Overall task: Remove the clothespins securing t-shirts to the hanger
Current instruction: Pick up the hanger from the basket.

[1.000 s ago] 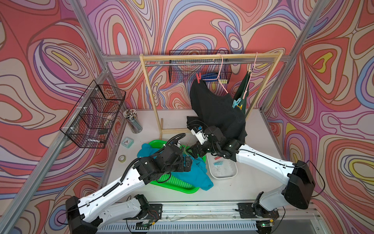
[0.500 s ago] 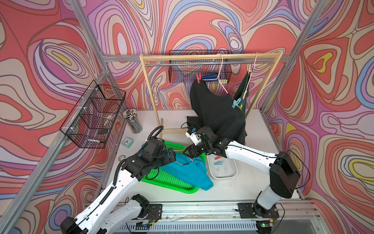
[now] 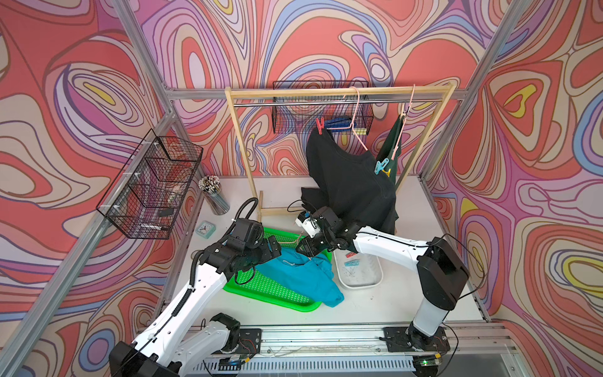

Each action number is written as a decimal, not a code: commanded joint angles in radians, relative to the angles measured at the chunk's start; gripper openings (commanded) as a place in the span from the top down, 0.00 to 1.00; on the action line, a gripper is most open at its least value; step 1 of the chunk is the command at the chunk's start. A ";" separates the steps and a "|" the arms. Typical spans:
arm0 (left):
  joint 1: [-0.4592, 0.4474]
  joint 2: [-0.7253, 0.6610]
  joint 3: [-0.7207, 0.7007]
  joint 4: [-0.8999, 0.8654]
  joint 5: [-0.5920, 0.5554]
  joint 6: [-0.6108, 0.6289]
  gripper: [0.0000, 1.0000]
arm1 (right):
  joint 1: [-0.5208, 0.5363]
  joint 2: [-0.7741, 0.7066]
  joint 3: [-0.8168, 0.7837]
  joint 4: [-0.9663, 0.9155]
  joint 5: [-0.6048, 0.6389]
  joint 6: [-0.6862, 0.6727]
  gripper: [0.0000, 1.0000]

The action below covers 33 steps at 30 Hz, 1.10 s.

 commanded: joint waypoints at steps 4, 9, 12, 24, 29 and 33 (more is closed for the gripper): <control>0.010 0.008 0.022 -0.005 0.016 0.012 0.00 | -0.005 0.047 0.037 0.013 -0.021 -0.018 0.67; 0.013 -0.001 0.023 -0.014 0.015 0.013 0.00 | -0.005 0.068 0.044 0.004 -0.020 -0.025 0.77; 0.014 -0.008 0.020 -0.025 0.011 0.011 0.00 | -0.005 0.054 0.031 0.015 -0.016 -0.027 0.86; 0.015 -0.023 0.041 -0.051 -0.026 0.002 0.00 | -0.005 -0.171 -0.026 0.037 0.005 -0.033 1.00; 0.016 -0.016 0.085 -0.082 -0.059 0.002 0.00 | -0.005 -0.303 -0.070 0.053 0.019 -0.028 1.00; 0.017 -0.009 0.146 -0.121 -0.105 0.016 0.00 | -0.006 -0.387 -0.093 0.041 0.041 -0.026 1.00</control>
